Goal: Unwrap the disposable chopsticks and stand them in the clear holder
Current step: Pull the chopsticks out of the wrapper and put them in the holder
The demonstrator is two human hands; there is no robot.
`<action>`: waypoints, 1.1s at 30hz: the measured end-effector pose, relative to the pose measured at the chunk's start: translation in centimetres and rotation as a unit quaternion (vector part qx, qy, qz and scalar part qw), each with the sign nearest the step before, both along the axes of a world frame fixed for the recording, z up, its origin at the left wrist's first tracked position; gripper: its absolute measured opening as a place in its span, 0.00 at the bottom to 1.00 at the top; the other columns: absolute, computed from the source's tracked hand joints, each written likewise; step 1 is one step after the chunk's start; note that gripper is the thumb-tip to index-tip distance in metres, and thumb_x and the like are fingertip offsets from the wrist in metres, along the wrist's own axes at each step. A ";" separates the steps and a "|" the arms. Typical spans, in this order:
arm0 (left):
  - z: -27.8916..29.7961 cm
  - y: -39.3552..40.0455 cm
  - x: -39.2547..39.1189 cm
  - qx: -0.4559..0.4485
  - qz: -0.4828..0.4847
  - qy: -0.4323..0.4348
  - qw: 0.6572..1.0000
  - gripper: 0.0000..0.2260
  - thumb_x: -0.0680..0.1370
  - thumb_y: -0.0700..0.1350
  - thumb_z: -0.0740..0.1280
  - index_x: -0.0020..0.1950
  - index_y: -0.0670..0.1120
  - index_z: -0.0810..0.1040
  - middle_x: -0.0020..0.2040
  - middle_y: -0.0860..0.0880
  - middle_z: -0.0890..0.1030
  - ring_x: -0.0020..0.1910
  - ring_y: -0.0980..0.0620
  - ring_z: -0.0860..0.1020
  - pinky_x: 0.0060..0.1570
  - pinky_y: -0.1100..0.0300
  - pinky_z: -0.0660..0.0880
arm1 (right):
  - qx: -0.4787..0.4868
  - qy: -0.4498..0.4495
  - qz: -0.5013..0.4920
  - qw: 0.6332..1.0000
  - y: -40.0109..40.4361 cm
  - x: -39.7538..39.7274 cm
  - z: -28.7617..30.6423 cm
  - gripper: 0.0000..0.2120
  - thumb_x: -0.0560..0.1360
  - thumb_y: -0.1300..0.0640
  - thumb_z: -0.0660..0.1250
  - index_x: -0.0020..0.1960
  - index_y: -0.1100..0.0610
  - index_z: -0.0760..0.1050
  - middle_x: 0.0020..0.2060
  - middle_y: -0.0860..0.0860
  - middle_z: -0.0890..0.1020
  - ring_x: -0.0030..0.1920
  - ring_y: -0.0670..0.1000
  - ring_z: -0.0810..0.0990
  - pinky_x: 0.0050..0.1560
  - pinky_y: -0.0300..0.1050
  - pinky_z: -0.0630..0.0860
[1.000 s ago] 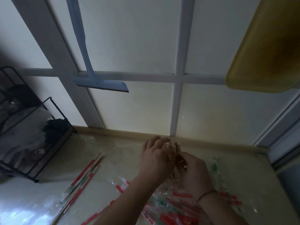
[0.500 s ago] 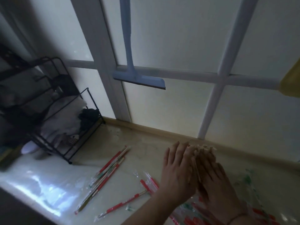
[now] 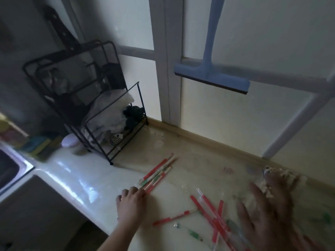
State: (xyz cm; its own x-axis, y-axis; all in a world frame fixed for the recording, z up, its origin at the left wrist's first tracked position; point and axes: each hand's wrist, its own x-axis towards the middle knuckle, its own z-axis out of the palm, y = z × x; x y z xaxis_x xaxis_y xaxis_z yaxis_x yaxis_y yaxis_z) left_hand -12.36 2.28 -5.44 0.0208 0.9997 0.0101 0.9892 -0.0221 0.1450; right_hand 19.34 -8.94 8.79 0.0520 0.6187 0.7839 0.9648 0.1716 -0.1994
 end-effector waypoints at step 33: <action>20.6 0.7 10.5 -0.162 0.000 -0.732 0.661 0.07 0.78 0.41 0.69 0.44 0.40 0.83 0.42 0.42 0.86 0.35 0.52 0.80 0.39 0.58 0.80 | -0.356 0.571 0.120 0.731 -0.3 -6.6 3.6 0.09 0.78 0.63 0.62 0.43 0.65 0.78 0.23 0.58 0.76 0.21 0.52 0.72 0.23 0.37 0.66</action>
State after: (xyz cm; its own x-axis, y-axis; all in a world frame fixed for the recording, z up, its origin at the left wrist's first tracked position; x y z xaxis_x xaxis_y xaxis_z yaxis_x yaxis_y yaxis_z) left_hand -1.82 3.00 15.14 0.2256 0.9546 -0.1944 -0.2179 0.2439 0.9450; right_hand 12.75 -9.19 12.38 0.2438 0.9470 -0.2091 0.0601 -0.2300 -0.9713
